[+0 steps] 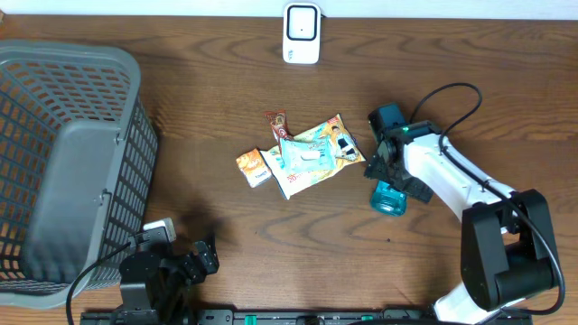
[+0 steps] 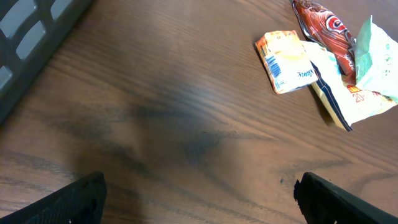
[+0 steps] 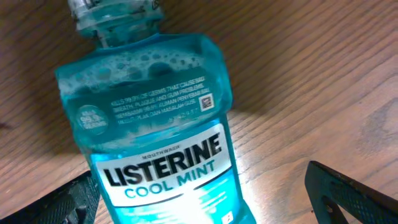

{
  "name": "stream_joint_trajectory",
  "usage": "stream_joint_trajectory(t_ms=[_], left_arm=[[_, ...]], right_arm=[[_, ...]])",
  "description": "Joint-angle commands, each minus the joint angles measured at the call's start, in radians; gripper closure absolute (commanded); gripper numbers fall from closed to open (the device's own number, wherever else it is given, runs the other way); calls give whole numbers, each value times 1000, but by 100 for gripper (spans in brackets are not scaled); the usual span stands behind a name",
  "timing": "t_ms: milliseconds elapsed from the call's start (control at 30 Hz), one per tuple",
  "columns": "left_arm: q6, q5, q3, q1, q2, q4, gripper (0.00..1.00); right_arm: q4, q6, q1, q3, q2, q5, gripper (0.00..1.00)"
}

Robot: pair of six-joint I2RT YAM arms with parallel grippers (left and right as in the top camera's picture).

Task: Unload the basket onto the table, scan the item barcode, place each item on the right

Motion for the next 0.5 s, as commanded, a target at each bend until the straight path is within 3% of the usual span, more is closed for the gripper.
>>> stream_joint_trajectory(t_ms=[0,467], left_arm=[[6,1,-2,2,-6,-40,2],[6,1,-2,2,-6,-40,2]], right_arm=[[-7,13,-8,14,5,35,1],[-63,72,5,14,90,-3,6]])
